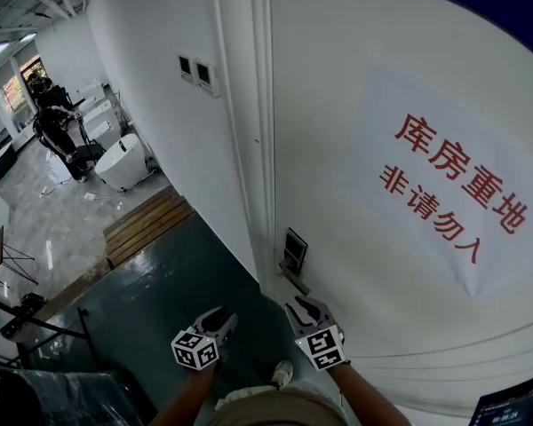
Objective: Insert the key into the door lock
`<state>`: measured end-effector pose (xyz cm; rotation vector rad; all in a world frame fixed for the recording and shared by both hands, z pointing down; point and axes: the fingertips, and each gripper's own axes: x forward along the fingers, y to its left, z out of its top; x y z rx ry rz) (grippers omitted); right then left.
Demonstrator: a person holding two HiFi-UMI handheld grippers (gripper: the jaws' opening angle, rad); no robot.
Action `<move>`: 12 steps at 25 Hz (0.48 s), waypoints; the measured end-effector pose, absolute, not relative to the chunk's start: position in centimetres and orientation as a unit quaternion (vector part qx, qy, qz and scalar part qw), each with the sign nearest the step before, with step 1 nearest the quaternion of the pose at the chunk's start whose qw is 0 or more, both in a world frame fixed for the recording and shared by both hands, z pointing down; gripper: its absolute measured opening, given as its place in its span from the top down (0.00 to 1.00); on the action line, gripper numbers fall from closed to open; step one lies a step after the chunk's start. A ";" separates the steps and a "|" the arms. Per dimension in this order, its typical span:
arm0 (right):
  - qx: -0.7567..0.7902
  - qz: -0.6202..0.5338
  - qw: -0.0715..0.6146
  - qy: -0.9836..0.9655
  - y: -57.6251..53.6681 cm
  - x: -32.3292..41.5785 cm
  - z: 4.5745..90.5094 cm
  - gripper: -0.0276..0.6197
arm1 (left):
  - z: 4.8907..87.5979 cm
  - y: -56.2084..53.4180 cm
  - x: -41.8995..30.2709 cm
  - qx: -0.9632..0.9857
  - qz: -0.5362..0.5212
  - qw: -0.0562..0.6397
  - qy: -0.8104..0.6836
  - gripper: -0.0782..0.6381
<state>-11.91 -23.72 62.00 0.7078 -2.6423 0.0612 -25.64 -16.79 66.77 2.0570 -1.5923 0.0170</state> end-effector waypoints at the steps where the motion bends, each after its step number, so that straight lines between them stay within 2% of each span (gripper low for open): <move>1: 0.250 0.019 0.201 -0.947 -23.3 -12.3 61.8 0.82 | 66.6 -16.2 -26.1 0.761 0.004 0.265 -0.593 0.71; 12: 0.193 0.003 0.190 -0.963 -14.6 -17.4 60.1 0.82 | 64.2 -4.4 -30.8 0.720 -0.038 0.246 -0.648 0.71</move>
